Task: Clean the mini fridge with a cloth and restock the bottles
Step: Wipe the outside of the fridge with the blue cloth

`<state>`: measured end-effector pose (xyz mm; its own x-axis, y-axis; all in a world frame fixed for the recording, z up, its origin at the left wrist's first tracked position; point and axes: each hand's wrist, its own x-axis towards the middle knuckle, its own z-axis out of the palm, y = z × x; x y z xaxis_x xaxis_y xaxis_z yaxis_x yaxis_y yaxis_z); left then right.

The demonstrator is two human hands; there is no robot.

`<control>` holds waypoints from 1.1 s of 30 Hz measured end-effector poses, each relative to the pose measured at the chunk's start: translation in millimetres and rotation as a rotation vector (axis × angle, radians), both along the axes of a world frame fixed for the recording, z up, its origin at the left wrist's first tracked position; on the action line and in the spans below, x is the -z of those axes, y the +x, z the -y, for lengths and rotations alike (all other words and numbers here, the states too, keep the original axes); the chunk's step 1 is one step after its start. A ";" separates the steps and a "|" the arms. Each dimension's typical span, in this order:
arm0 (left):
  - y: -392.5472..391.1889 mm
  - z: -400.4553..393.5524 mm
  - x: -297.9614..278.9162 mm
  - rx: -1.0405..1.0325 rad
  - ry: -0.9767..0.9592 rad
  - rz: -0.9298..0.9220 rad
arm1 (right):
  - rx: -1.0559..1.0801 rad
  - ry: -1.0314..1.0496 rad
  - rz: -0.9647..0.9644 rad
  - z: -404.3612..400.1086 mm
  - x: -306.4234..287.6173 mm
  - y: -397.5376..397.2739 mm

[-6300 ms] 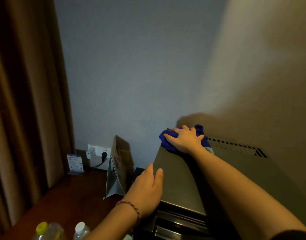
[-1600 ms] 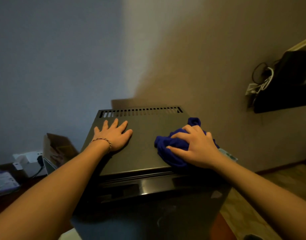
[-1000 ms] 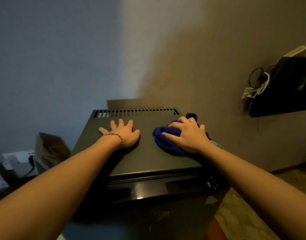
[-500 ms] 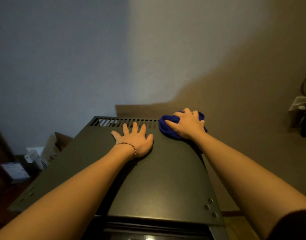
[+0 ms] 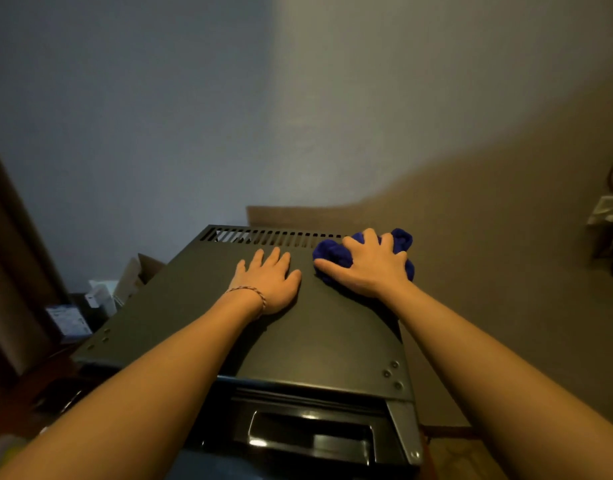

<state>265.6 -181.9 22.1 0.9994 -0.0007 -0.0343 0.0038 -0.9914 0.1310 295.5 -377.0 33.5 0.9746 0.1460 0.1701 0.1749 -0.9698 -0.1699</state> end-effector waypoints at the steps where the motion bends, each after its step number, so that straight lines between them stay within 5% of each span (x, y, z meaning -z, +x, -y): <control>1: -8.6 -0.6 0.0 0.006 0.000 -0.001 | -0.006 0.007 0.001 -0.7 -0.5 -12.5; 17: -84.2 -7.9 0.4 0.140 -0.018 -0.031 | 0.005 0.149 0.068 1.5 11.2 -186.2; 33: -47.2 45.1 -4.1 0.032 0.019 -0.101 | -0.023 0.457 0.081 30.2 20.2 -48.2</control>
